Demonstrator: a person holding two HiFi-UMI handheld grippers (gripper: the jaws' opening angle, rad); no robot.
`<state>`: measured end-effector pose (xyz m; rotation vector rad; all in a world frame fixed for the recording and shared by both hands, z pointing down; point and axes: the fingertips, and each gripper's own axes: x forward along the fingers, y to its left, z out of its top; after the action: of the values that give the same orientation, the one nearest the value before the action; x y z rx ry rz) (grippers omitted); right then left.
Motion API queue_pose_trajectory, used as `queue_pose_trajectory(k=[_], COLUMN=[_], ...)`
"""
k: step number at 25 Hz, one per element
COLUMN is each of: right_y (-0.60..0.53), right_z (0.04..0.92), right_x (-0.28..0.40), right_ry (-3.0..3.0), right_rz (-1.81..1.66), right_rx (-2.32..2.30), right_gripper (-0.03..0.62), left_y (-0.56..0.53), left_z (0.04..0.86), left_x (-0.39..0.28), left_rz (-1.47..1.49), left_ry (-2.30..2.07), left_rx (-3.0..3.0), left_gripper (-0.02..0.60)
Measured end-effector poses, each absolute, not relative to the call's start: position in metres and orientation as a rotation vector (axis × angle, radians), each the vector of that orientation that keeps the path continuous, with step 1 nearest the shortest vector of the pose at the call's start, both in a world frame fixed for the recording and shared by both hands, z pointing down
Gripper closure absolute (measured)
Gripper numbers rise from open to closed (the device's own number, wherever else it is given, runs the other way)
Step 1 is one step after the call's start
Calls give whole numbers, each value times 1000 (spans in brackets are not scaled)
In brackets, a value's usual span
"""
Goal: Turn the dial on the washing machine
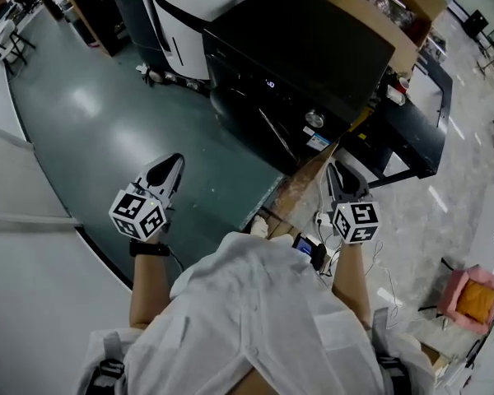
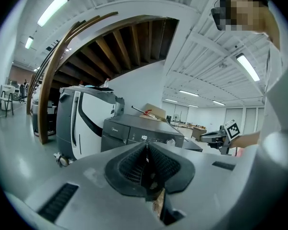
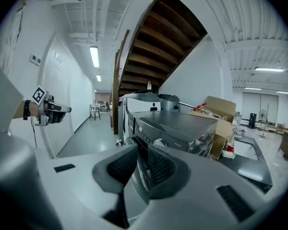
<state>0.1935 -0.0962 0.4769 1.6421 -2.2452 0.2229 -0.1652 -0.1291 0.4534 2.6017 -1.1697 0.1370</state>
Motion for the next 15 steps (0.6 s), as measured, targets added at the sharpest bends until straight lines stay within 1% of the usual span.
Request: queue_pose_trajectory(k=[4,10,15], right_y=[-140,-200,-236], right_z=[482,509,528], right_x=[194,187,176], right_ry=[-2282,-2276,-2246], right_rz=[202,135,80], right_rx=[1501,1276,1188], right_gripper=[503,417,403], left_y=[-157,-176,-172], left_z=[441,432,435], left_x=[-134,-98,-82], left_rz=[153,193,242], left_ry=[-1177,-1185,-1161], left_rx=[2619,2636,2643], left_gripper=[560,560,560])
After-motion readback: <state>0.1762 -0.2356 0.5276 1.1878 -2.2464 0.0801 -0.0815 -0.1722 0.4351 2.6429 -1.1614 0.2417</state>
